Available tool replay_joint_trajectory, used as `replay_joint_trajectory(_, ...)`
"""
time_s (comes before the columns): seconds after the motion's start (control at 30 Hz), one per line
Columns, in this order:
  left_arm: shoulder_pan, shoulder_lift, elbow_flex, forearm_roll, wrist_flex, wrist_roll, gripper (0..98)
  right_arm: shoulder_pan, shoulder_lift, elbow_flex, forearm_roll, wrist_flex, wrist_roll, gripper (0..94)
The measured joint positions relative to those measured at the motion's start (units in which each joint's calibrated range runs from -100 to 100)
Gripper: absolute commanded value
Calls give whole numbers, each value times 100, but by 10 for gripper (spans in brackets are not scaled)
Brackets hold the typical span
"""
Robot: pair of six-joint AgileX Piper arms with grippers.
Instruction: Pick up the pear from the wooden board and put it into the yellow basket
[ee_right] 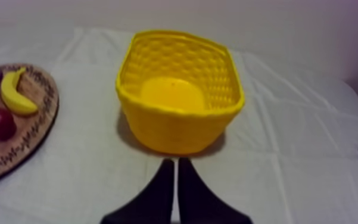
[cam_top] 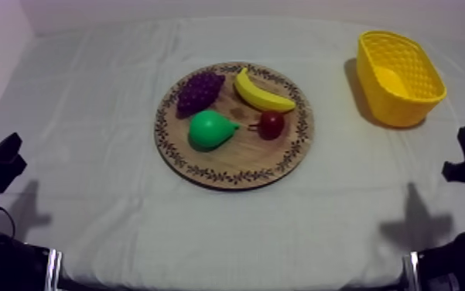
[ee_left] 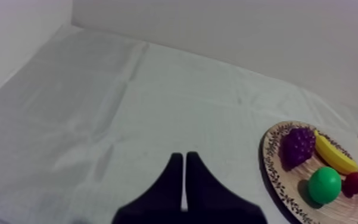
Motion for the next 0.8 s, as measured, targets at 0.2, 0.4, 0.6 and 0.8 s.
replay_joint_trajectory(0.2,0,0,0,0,0,0,1,-124,1117,-1305,-34,392,-318,6)
replay_joint_trajectory(0.4,0,0,0,0,0,0,1,-276,2333,-2904,-139,781,-491,7)
replay_joint_trajectory(0.6,0,0,0,0,0,0,1,-409,3600,-4531,-474,1414,-287,10)
replay_joint_trajectory(0.8,0,0,0,0,0,0,1,-521,4823,-6060,-896,2070,192,11)
